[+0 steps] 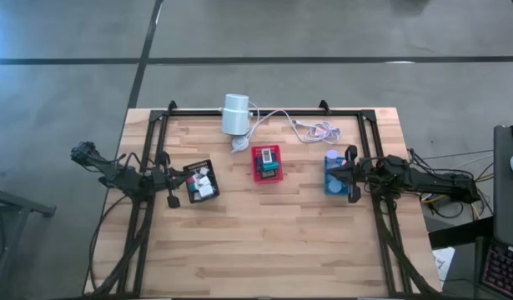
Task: Pick & Place Office items
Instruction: Return to Home Position
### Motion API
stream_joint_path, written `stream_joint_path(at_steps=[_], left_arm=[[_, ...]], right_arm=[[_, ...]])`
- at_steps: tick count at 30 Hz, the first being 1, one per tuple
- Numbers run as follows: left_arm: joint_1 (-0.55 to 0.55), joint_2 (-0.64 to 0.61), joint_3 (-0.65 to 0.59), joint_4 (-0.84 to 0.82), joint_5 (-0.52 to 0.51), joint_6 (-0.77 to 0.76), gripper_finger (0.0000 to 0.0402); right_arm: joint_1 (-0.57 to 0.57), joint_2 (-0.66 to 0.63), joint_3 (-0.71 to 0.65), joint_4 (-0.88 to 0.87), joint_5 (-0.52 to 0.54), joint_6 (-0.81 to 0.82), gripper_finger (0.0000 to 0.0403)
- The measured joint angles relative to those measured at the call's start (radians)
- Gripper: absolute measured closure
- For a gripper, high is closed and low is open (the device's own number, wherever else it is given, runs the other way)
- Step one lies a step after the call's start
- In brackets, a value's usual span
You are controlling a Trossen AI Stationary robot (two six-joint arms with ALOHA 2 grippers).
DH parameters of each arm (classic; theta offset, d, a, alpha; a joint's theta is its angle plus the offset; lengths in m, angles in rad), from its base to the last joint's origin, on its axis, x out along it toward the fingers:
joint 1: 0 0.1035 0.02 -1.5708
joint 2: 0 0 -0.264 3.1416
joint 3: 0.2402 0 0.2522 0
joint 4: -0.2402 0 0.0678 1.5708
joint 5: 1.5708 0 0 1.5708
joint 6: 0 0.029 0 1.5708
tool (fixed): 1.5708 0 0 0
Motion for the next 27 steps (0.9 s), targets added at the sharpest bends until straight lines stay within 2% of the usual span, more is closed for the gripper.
stream_joint_path(at_steps=[15, 20, 27], left_arm=[[0.0, 0.0, 0.0, 0.0, 0.0, 0.0, 0.0401], [0.0, 0.0, 0.0, 0.0, 0.0, 0.0, 0.0401], [0.0, 0.002, 0.0, 0.0, 0.0, 0.0, 0.0401]], right_arm=[[-0.001, 0.0, 0.0, 0.001, -0.001, 0.0, 0.0394], [-0.066, 0.063, 0.0, -0.005, 0.003, 0.0, 0.0394], [-0.073, 0.121, 0.0, -0.001, 0.002, 0.0, 0.0394]])
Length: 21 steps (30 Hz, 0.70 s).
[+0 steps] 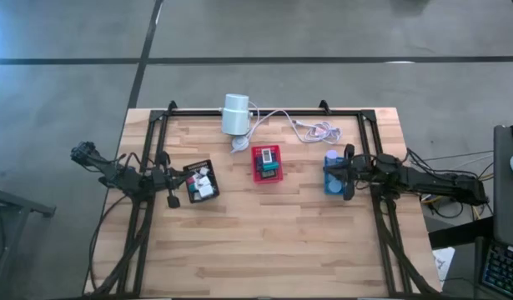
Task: Pick & Place Office items
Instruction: Return to Home Position
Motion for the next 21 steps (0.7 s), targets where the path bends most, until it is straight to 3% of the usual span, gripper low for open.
stream_joint_path(at_steps=[21], left_arm=[[0.0, 0.002, 0.0, 0.0, 0.0, 0.0, 0.0401]], right_arm=[[0.0, 0.043, 0.0, 0.0, -0.001, 0.0, 0.0394]])
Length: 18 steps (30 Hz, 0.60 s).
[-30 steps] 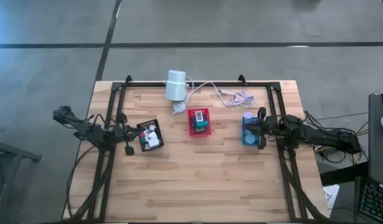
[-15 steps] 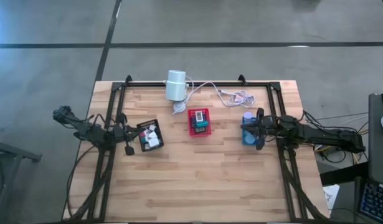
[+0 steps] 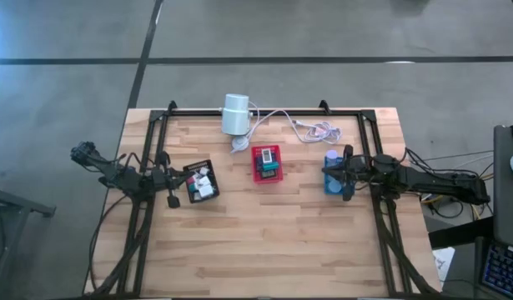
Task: Pick & Place Office items
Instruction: Return to Home Position
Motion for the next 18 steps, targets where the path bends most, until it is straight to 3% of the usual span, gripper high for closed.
stream_joint_path(at_steps=[18], left_arm=[[0.0, 0.0, 0.0, 0.0, 0.0, 0.0, 0.0401]], right_arm=[[0.0, 0.0, 0.0, 0.001, 0.0, 0.0, 0.0394]])
